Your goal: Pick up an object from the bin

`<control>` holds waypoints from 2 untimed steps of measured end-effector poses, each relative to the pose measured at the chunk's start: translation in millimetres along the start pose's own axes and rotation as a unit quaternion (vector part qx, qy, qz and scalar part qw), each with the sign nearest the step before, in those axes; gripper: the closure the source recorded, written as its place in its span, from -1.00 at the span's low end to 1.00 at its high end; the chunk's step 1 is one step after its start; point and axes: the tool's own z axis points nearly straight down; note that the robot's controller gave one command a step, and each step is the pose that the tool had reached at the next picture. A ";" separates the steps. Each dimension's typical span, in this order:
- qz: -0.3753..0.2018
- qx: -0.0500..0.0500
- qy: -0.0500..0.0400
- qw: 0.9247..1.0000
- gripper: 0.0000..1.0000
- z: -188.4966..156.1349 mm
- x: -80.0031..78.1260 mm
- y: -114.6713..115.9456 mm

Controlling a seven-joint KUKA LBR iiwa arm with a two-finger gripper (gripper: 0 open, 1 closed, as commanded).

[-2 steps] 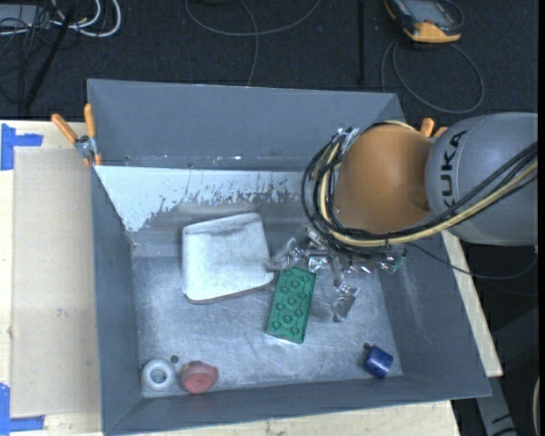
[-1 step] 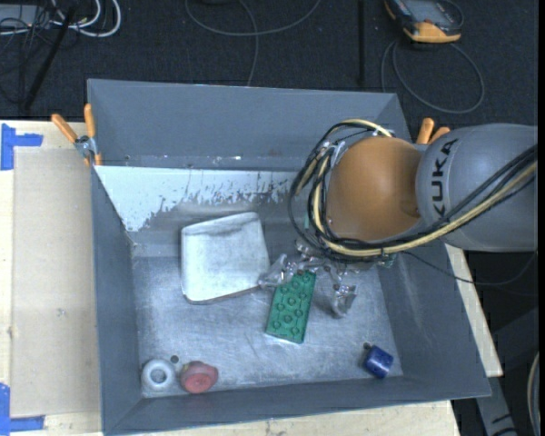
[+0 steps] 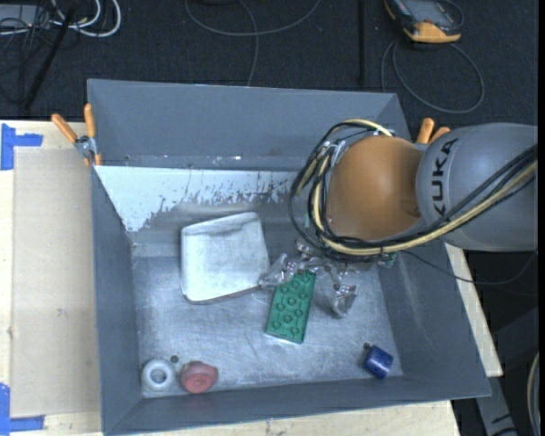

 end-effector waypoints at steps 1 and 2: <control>0.001 0.004 -0.005 1.000 1.00 -4.0 -3.9 -1.7; 0.003 0.002 -0.002 1.000 1.00 -41.3 -5.4 -1.7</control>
Offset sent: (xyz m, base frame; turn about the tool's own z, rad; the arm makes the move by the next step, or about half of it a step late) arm 0.0000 0.0000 0.0000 0.0000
